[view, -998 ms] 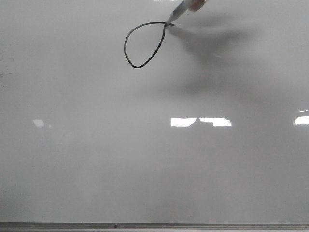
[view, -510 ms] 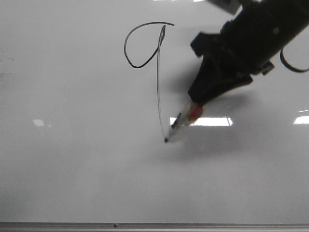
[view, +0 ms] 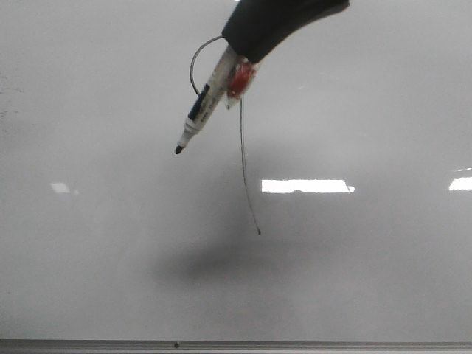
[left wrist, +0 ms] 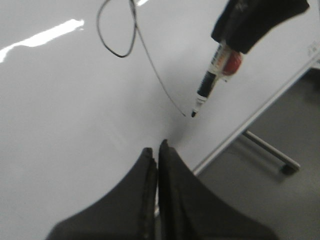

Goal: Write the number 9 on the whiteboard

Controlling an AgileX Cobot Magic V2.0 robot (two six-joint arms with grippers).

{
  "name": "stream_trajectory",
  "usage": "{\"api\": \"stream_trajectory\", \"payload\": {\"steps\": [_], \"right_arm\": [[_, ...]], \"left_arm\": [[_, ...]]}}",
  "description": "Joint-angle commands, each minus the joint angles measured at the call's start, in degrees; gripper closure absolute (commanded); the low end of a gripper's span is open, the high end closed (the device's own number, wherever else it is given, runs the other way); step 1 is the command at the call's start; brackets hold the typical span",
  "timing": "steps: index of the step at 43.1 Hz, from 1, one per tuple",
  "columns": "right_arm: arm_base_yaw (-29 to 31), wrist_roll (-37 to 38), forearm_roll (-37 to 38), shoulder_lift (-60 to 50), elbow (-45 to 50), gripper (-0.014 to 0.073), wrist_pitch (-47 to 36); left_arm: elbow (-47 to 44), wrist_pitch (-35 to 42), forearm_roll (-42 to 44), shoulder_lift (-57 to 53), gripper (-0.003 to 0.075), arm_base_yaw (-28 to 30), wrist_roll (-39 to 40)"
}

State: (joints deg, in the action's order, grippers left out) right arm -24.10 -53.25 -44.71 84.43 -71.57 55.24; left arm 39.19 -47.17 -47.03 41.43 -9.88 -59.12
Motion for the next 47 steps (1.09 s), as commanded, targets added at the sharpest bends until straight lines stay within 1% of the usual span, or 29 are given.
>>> {"api": "stream_trajectory", "payload": {"steps": [1, 5, 7, 9, 11, 19, 25, 28, 34, 45, 47], "right_arm": [[-0.26, -2.93, -1.71, -2.18, -4.87, 0.0652, 5.44], [-0.67, -4.49, -3.26, -2.18, -7.29, 0.0652, 9.63], [-0.9, -5.39, -4.63, -2.18, -8.14, 0.0652, 11.28], [-1.28, -6.05, -6.21, -2.18, -8.67, 0.0652, 12.34], [-1.75, -6.52, -7.05, -2.18, -9.21, 0.0652, 13.68], [-5.4, -6.6, -7.73, -2.18, -9.97, 0.0652, 16.89], [-7.61, -6.6, -7.73, -2.18, -10.11, 0.0652, 17.17], [-8.07, -6.6, -7.79, -2.18, -10.11, 0.0652, 17.17], [-8.19, -6.6, -7.79, -2.18, -10.11, 0.0652, 17.38], [-8.19, -6.6, -7.91, -2.18, -10.11, 0.0648, 17.59], [-8.19, -6.6, -7.91, -2.18, -10.11, 0.0631, 17.02]], "left_arm": [[4.07, -3.47, -4.01, 2.91, 0.0503, 0.14, -2.88], [6.13, -6.25, -6.83, 6.15, 0.023, -0.57, -5.56], [6.85, -7.3, -9.41, 7.79, 0.0155, -1.97, -8.02], [7.29, -8.18, -11.48, 9.5, 0.0132, -3.5, -11.54], [7.83, -8.27, -12.47, 11.19, 0.0136, -5.63, -12.75], [10.86, -8.14, -12.36, 16.48, 0.021, -13.61, -12.75], [11.27, -8.03, -12.46, 17.62, 0.0297, -17.49, -12.75], [11.27, -8.03, -12.46, 17.71, 0.0347, -18.21, -12.75], [11.27, -8.03, -12.46, 17.71, 0.0473, -18.31, -12.75], [11.27, -7.93, -12.36, 17.71, 0.0741, -18.31, -12.75], [11.27, -7.93, -12.36, 17.71, 0.0739, -18.31, -12.75]]}}
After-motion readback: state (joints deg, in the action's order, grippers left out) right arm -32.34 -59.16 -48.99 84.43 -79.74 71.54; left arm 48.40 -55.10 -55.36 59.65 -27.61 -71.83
